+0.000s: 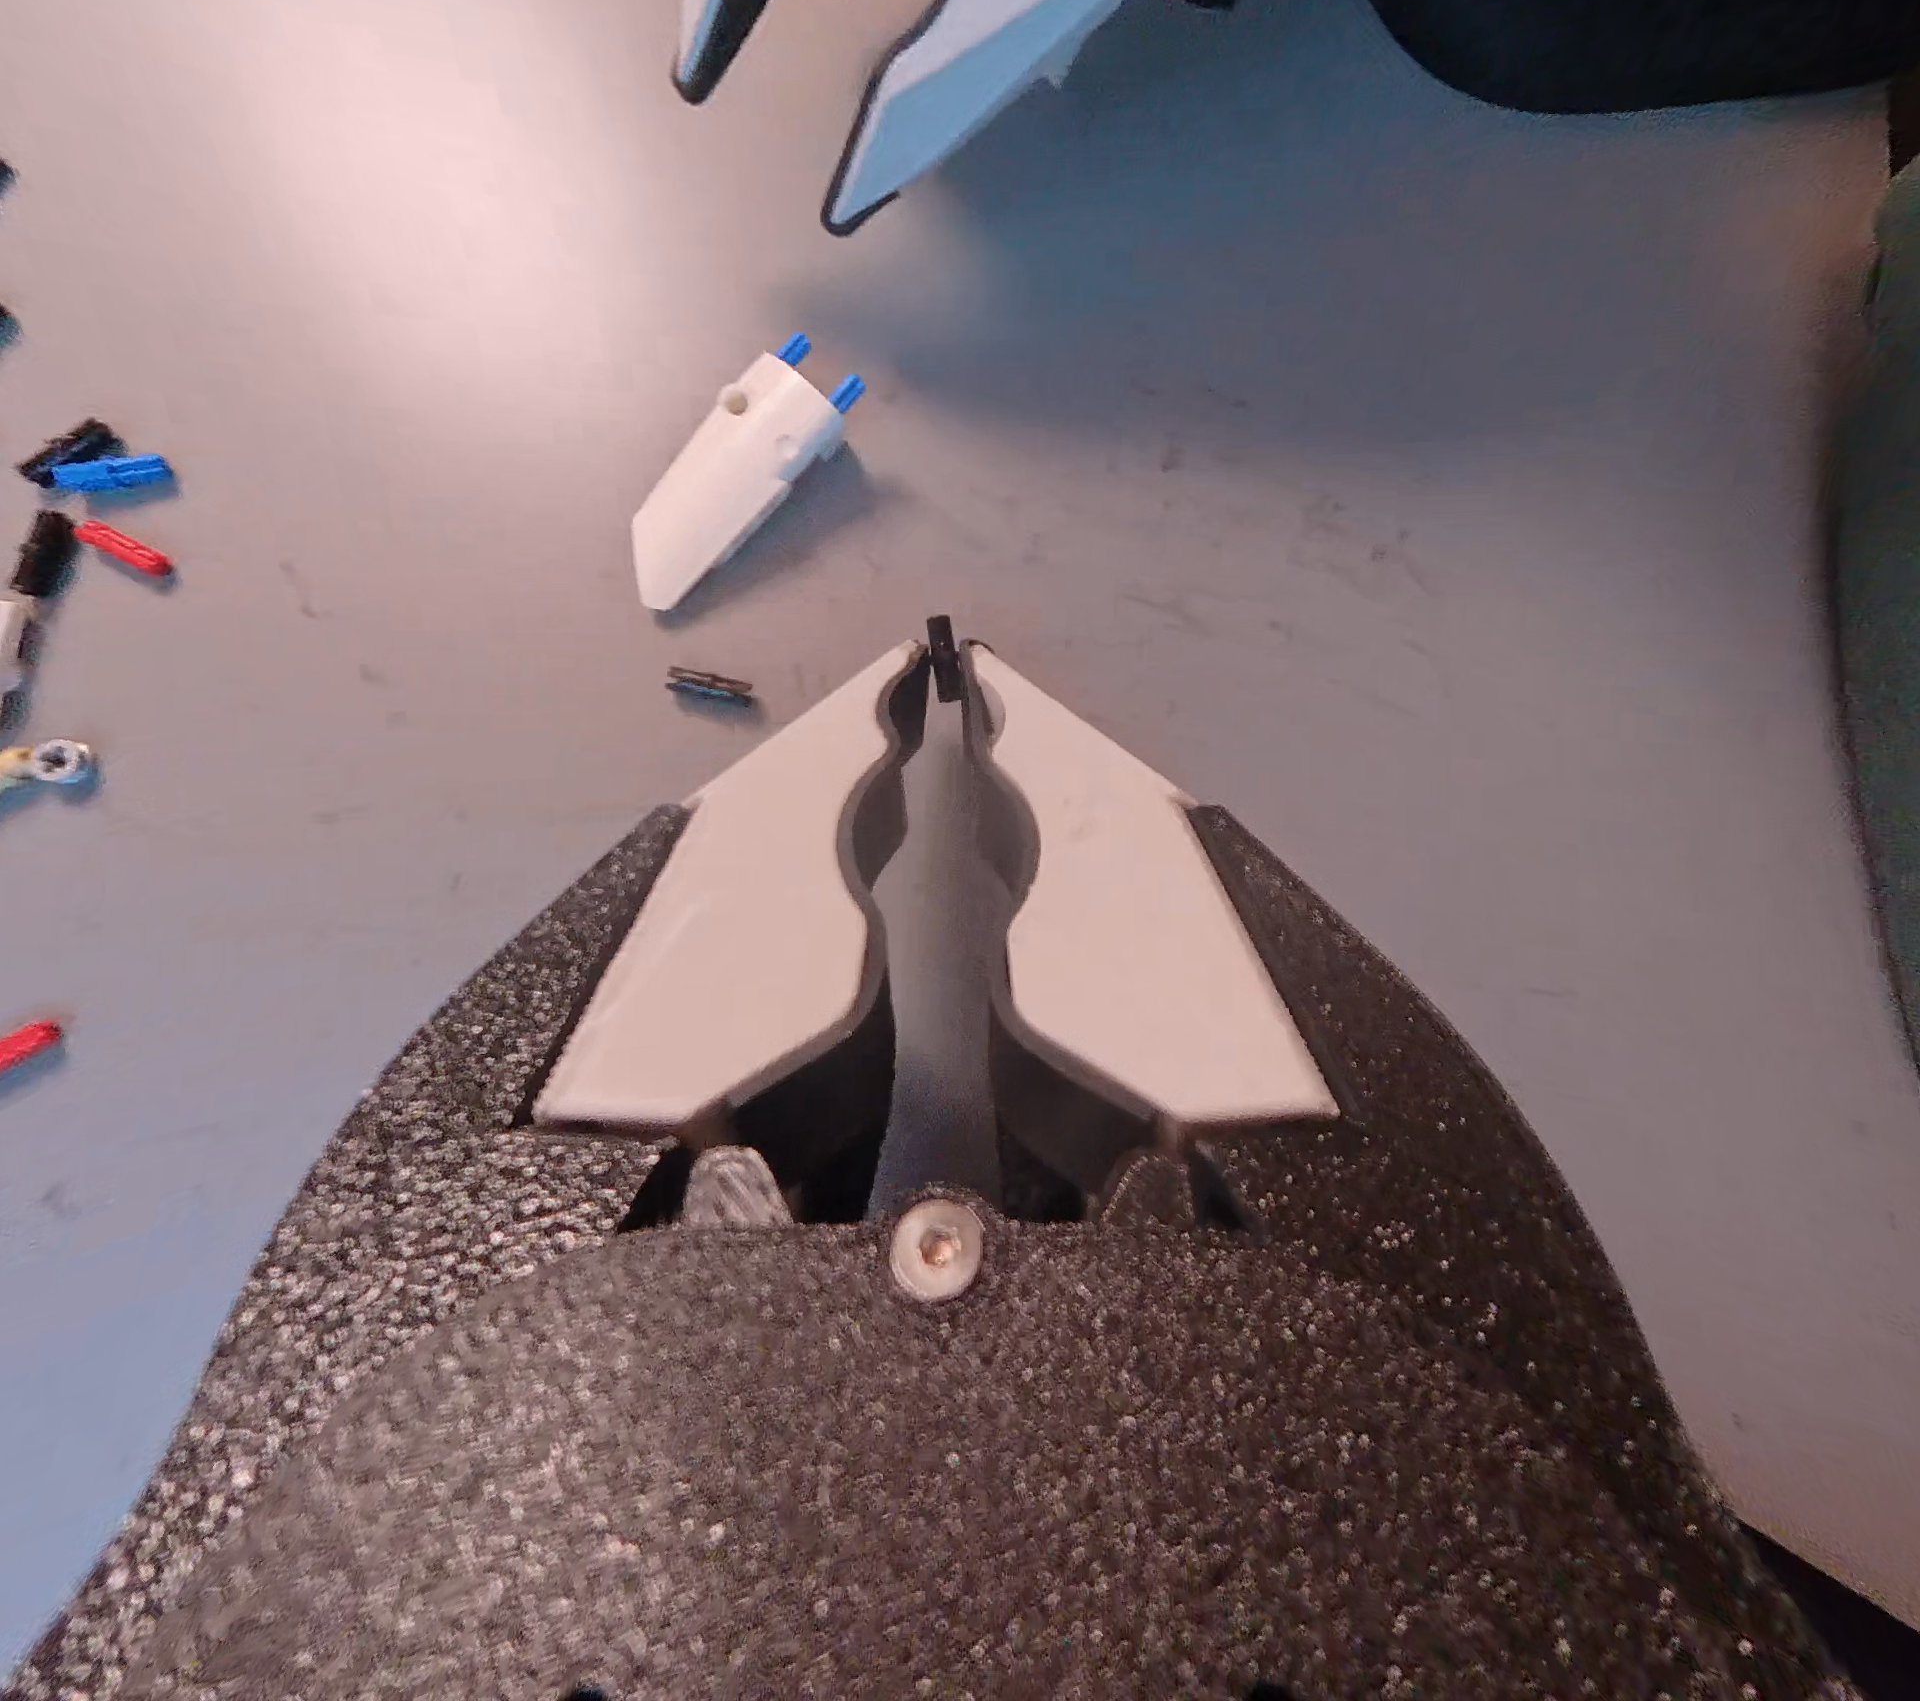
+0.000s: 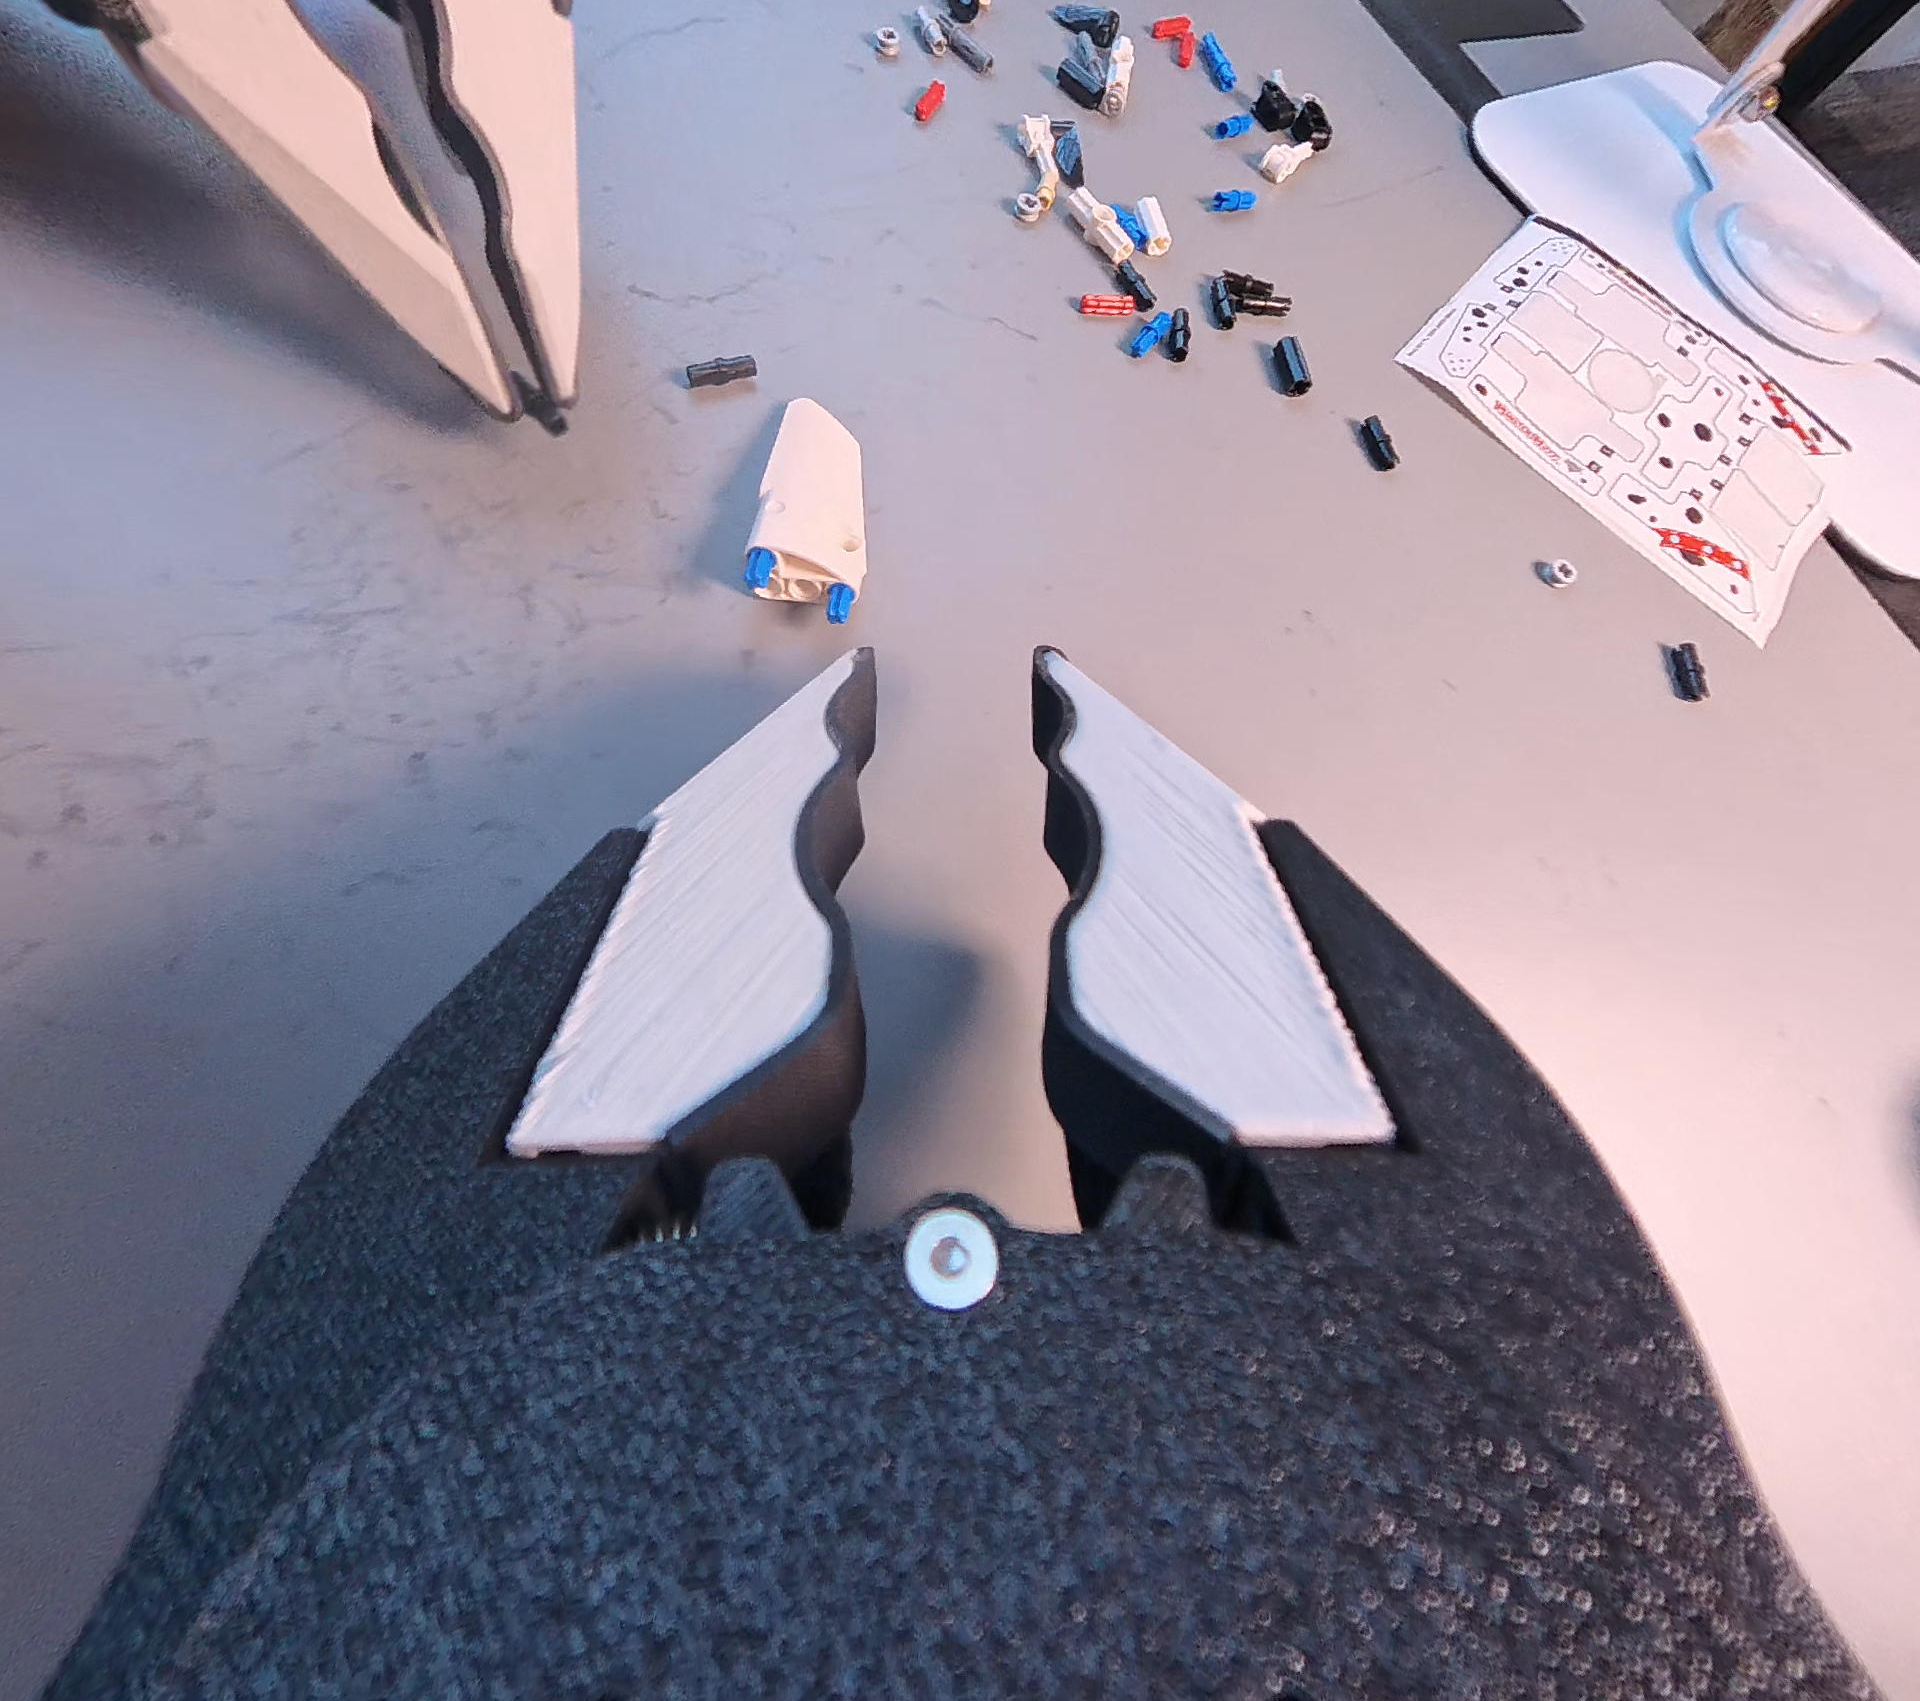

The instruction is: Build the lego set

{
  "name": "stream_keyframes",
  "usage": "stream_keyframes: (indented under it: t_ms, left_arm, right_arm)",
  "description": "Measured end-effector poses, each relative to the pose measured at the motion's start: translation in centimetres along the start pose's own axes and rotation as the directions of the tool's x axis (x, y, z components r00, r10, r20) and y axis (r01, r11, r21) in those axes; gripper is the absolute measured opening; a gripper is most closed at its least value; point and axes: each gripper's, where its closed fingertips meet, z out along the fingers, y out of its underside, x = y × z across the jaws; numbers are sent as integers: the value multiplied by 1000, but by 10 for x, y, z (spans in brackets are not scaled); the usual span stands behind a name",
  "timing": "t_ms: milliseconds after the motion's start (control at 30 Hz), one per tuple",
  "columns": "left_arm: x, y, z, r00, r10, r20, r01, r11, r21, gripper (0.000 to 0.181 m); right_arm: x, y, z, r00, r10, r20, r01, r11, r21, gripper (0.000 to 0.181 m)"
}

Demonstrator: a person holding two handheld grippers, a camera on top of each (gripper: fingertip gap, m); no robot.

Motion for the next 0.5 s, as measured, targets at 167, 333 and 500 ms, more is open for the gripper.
stream_keyframes:
  t_ms: [167, 333, 500]
  left_arm:
    - [1, 8, 5, 1000, 15, 2, -15, 999, -37, 8]
    - [0, 7, 1, 1000, -1, 1, 1, 1000, -3, 18]
    - [-13, 0, -7, 998, -41, 47, 38, 997, 68, 23]
  right_arm:
    - [-4, -1, 0, 1000, -26, 5, 26, 1000, 0, 30]
    - [-9, -1, 1, 999, -44, 11, 44, 999, -6, 30]
    - [-13, -2, 3, 998, -67, 15, 67, 998, -8, 31]
